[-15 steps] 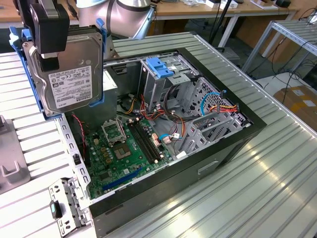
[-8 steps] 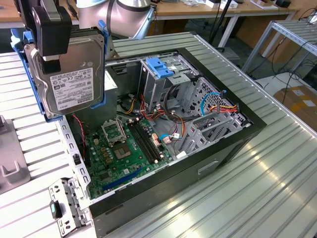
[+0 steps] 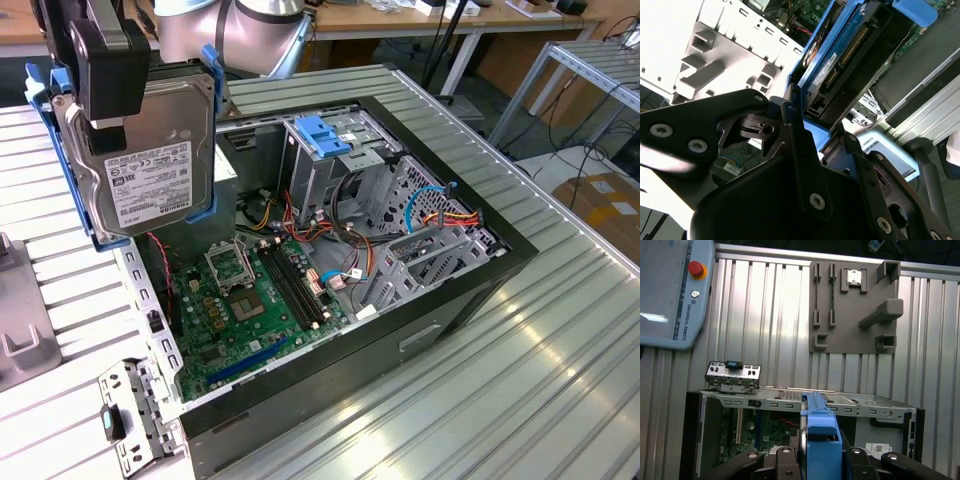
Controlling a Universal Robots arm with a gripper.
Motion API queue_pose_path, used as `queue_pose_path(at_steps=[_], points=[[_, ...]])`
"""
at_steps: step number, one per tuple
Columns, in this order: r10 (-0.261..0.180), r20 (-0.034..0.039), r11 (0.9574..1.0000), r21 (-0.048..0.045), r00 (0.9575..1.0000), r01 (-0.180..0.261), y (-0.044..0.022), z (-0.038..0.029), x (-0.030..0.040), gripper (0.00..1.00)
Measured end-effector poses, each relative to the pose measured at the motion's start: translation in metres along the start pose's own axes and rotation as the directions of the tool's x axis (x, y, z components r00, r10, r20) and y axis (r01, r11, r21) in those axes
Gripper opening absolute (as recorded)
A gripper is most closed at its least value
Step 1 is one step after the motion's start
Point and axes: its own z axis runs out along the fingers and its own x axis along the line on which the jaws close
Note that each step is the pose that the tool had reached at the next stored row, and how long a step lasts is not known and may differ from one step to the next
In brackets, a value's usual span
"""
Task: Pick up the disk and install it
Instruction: 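Pick up the disk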
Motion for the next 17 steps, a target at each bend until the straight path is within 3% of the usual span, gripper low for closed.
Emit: queue_pose_path(at_steps=[17], points=[[0.000, 0.0000, 1.0000, 0.0000, 1.0000, 0.000, -0.0006, 0.0000, 0.0122, 0.37]])
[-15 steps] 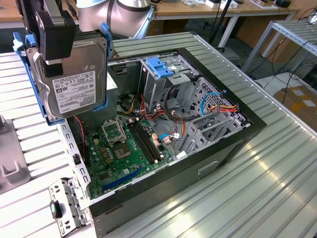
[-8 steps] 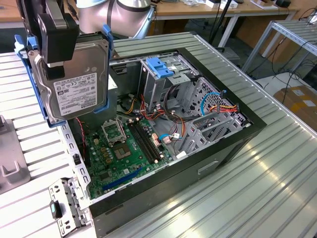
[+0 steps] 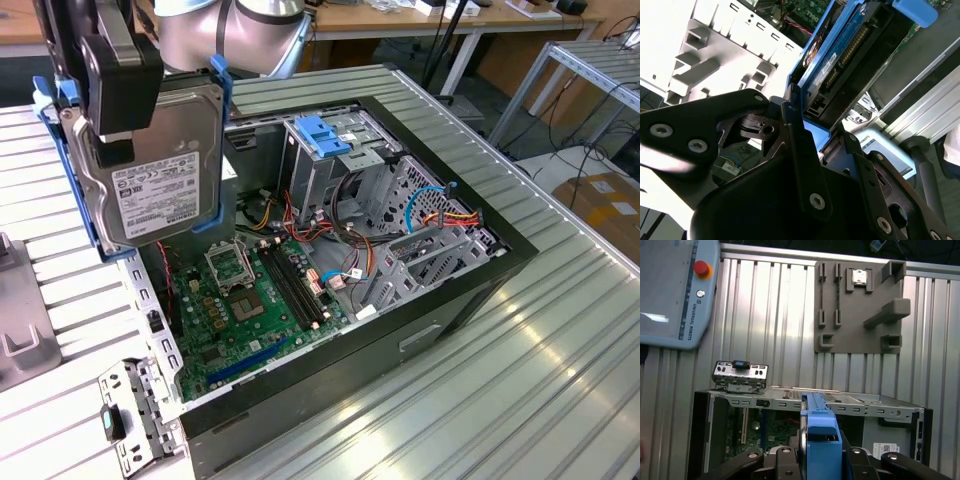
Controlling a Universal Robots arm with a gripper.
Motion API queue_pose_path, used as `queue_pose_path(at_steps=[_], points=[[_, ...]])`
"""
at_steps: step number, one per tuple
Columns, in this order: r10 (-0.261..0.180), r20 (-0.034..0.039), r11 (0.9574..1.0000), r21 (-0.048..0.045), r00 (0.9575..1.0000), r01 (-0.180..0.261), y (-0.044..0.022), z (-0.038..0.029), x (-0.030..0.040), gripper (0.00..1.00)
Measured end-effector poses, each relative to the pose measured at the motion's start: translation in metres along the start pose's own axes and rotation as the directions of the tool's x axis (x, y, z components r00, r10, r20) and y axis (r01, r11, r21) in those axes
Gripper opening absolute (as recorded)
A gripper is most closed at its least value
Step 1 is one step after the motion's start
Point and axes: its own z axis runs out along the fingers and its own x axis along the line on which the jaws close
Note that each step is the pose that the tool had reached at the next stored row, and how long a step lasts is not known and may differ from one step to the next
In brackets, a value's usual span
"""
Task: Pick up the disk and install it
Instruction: 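Pick up the disk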
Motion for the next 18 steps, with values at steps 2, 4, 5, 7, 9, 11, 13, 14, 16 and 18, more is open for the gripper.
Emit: queue_pose_path(at_steps=[2, 4, 5, 7, 9, 11, 13, 14, 16, 18], points=[[0.000, 0.0000, 1.0000, 0.0000, 1.0000, 0.000, -0.0001, 0.0000, 0.0011, 0.37], [0.000, 0.0000, 1.0000, 0.0000, 1.0000, 0.000, -0.0003, 0.0000, 0.0021, 0.37], [0.000, 0.0001, 1.0000, 0.0000, 1.0000, 0.000, -0.0004, 0.0001, 0.0027, 0.37], [0.000, 0.0000, 1.0000, 0.0000, 1.0000, 0.000, -0.0006, 0.0001, 0.0041, 0.37], [0.000, -0.0001, 1.0000, 0.0001, 1.0000, 0.000, -0.0009, 0.0001, 0.0051, 0.37], [0.000, 0.0000, 1.0000, 0.0000, 1.0000, 0.000, -0.0013, 0.0002, 0.0066, 0.37], [0.000, 0.0000, 1.0000, 0.0000, 1.0000, 0.000, -0.0015, 0.0002, 0.0075, 0.37], [0.000, 0.0000, 1.0000, 0.0000, 1.0000, 0.000, -0.0017, 0.0002, 0.0087, 0.37], [0.000, 0.0000, 1.0000, 0.0000, 1.0000, 0.000, -0.0021, 0.0003, 0.0106, 0.37], [0.000, 0.0000, 1.0000, 0.0000, 1.0000, 0.000, -0.0023, 0.0004, 0.0118, 0.37]])
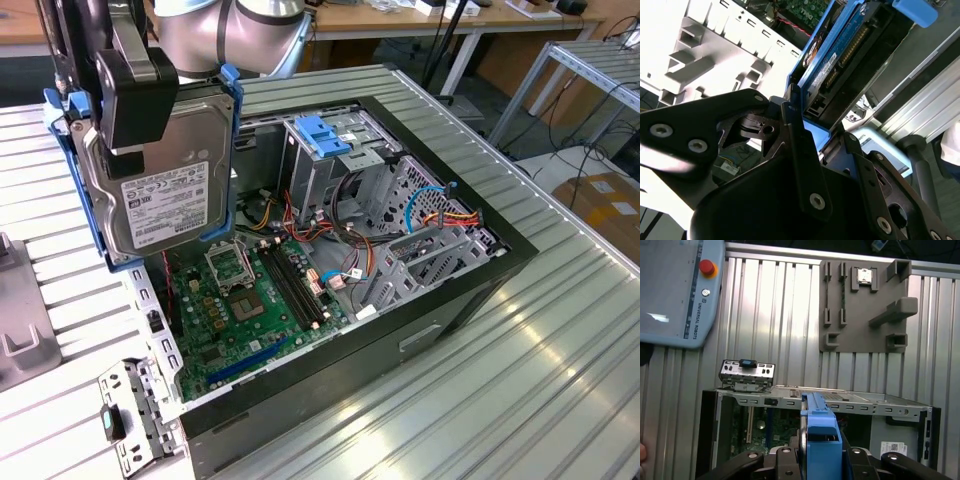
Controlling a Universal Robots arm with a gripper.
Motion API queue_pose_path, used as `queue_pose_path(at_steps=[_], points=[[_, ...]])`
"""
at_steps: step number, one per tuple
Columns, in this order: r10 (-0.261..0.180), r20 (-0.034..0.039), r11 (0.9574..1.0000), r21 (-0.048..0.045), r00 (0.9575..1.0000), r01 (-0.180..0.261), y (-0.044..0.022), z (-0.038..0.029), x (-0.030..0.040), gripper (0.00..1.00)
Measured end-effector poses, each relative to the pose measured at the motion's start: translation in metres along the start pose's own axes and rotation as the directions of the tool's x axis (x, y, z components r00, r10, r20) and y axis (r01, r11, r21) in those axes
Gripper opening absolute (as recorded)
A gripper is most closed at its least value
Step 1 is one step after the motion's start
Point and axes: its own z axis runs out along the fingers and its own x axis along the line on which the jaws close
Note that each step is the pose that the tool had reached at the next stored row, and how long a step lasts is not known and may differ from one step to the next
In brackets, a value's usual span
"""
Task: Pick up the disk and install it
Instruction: 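Pick up the disk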
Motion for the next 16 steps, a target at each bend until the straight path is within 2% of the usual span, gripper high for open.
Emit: queue_pose_path(at_steps=[16], points=[[0.000, 0.0000, 1.0000, 0.0000, 1.0000, 0.000, -0.0014, 0.0003, 0.0114, 0.37]])
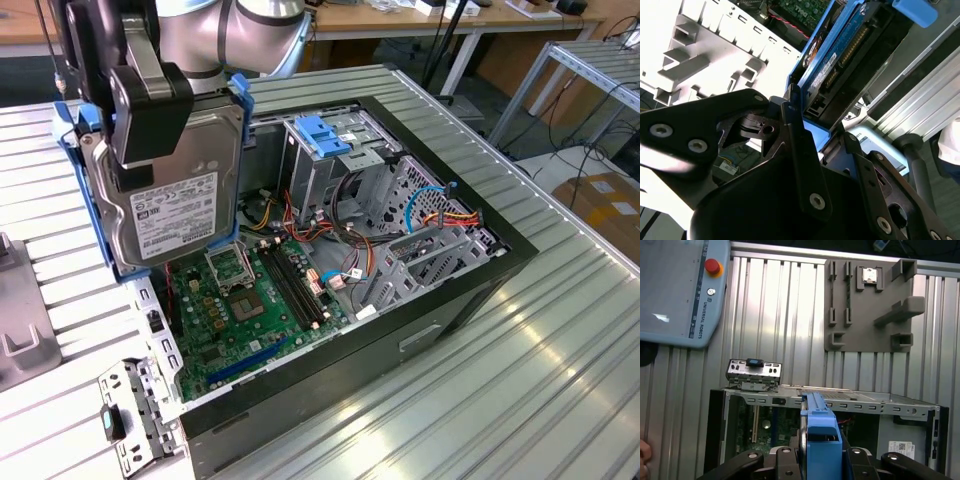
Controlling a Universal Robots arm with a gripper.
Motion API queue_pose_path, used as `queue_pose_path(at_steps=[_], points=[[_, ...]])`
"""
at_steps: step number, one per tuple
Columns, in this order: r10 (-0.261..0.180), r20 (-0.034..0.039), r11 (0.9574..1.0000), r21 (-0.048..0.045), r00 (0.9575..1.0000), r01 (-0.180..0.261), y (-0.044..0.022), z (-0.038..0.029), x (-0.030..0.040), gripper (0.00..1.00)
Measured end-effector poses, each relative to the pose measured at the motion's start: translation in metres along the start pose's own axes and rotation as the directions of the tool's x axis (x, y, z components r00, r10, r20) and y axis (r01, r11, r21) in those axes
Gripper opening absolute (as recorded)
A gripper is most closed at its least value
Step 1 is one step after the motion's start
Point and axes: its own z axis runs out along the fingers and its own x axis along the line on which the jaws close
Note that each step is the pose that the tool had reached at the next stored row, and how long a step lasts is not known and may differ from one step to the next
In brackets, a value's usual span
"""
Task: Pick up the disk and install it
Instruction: 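Pick up the disk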
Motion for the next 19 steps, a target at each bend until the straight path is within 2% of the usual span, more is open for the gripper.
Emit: queue_pose_path(at_steps=[19], points=[[0.000, 0.0000, 1.0000, 0.0000, 1.0000, 0.000, -0.0017, 0.0001, 0.0126, 0.37]])
